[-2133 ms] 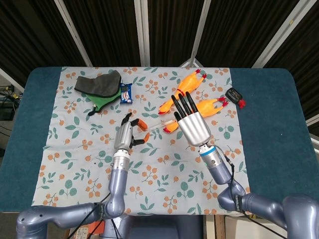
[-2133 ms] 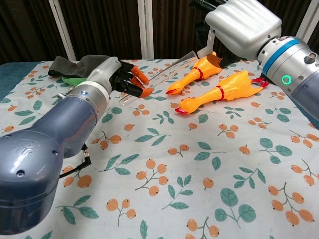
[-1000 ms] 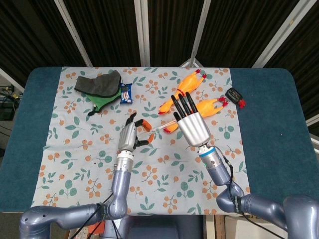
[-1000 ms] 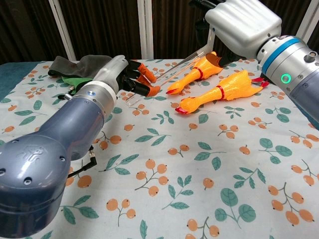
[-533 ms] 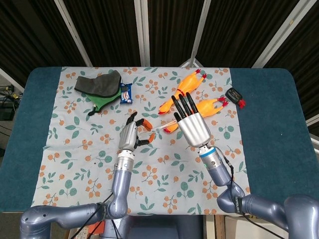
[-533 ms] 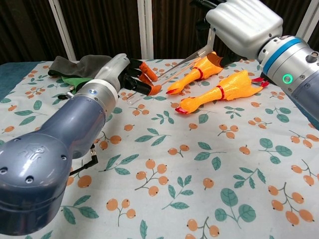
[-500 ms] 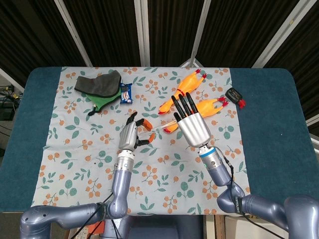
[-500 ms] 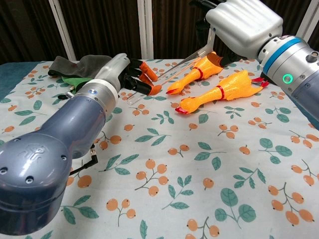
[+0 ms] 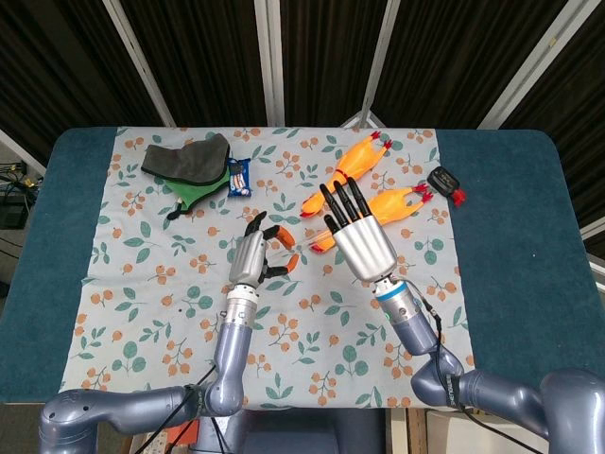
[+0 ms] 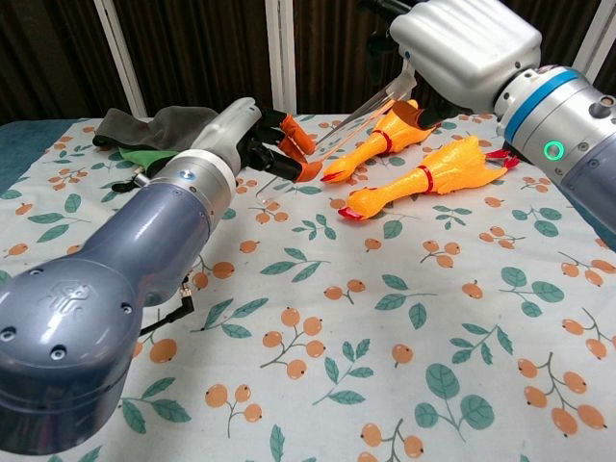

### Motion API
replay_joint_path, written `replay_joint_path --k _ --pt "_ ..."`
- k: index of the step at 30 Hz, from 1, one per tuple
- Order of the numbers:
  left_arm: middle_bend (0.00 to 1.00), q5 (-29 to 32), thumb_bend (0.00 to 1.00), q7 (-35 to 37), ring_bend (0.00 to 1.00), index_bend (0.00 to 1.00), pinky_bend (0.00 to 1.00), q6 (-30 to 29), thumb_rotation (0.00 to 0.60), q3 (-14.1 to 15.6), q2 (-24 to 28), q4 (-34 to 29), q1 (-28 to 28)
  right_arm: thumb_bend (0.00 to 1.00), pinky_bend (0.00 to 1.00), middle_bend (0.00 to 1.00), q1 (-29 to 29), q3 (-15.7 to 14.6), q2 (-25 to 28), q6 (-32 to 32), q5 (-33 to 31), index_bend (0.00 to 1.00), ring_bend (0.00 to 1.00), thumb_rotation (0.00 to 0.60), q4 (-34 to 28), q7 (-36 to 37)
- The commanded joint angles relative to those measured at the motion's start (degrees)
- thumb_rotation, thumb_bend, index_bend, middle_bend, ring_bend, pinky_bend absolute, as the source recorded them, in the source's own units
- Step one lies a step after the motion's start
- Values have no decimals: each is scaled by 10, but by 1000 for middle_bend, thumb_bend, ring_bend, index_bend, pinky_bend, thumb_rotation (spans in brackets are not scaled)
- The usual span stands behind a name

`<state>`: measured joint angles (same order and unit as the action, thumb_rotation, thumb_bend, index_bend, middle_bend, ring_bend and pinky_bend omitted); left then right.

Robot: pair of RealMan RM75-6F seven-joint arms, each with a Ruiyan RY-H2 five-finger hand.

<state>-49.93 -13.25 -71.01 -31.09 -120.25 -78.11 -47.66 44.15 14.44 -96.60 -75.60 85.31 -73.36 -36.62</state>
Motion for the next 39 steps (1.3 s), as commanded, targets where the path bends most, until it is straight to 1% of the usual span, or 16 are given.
replay_joint_path --k 1,3,6,9,22,30,33,39 --pt "512 -1 542 1 44 661 0 -1 600 0 -1 1 0 428 0 74 -1 0 2 1 -1 234 11 600 -2 -2" --pt "512 -2 542 2 44 661 0 -1 600 0 -2 3 0 428 0 56 -3 -1 5 2 -4 145 2 600 -5 -4" --pt "512 -4 542 3 44 661 0 -2 600 1 -2 4 1 428 0 39 -5 -1 9 4 -7 63 0 600 -8 -5" --pt "512 -6 542 6 44 661 0 -3 600 2 -2 6 2 428 0 24 -8 -3 11 5 -9 7 0 600 -11 -6" --pt "513 -15 544 13 45 661 0 -1 600 12 6 13 13 427 0 16 -21 -10 20 9 -21 0 0 600 -11 -5" --pt "513 -21 545 18 45 661 0 3 600 24 10 18 21 428 0 15 -27 -12 25 8 -23 0 0 600 -5 -1" --pt "513 -25 545 24 44 661 0 6 600 33 13 18 28 428 0 15 -29 -9 27 8 -26 0 0 600 -3 1" --pt "513 -34 545 35 45 661 0 13 600 63 21 19 49 428 0 13 -31 -6 34 8 -31 0 0 600 -1 3"
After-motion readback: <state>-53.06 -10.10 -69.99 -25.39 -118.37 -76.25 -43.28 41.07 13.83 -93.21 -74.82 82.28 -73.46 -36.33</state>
